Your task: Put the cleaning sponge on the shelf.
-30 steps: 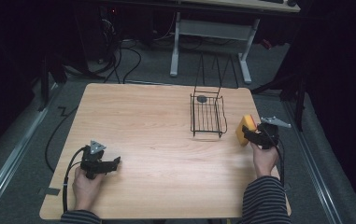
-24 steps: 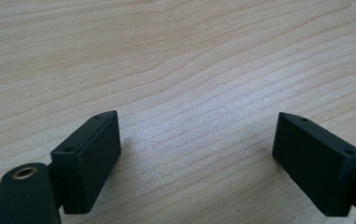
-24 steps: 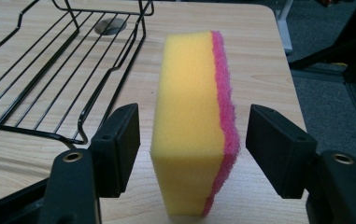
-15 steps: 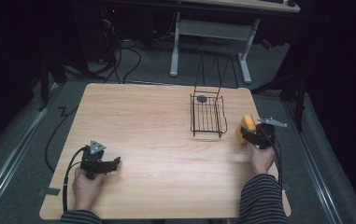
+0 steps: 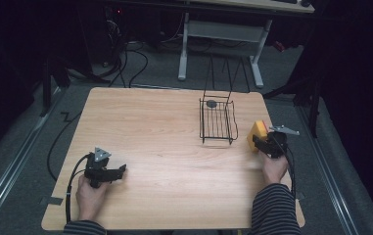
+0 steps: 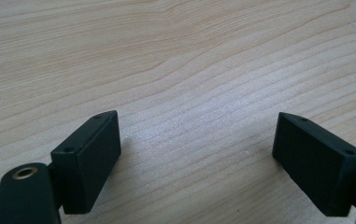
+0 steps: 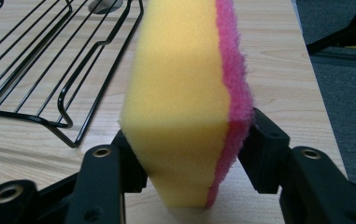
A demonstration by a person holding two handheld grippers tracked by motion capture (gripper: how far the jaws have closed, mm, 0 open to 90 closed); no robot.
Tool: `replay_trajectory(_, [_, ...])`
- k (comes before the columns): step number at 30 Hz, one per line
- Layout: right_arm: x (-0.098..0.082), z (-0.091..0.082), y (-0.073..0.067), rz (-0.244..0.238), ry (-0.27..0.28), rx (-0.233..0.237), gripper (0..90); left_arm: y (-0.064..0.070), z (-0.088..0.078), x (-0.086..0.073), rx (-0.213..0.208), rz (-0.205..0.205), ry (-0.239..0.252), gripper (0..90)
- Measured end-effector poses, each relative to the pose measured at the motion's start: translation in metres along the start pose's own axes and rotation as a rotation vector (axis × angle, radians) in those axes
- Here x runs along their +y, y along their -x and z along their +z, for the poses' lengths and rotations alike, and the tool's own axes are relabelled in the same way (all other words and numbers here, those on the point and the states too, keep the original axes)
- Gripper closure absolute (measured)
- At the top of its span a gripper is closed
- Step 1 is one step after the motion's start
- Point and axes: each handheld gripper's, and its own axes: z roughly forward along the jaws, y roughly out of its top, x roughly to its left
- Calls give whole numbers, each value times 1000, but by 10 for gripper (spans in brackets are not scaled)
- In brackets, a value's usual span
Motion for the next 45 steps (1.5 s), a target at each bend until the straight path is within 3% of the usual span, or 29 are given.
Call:
replay_trajectory(12, [1, -4, -1, -20, 19, 1, 602, 0, 0, 0, 0, 0, 0, 159])
replay_trajectory(33, [6, -26, -4, -38, 70, 35, 608, 0, 0, 0, 0, 1, -1, 159])
replay_trajectory(45, [9, -41, -2, -24, 103, 61, 609, 0, 0, 0, 0, 1, -1, 159])
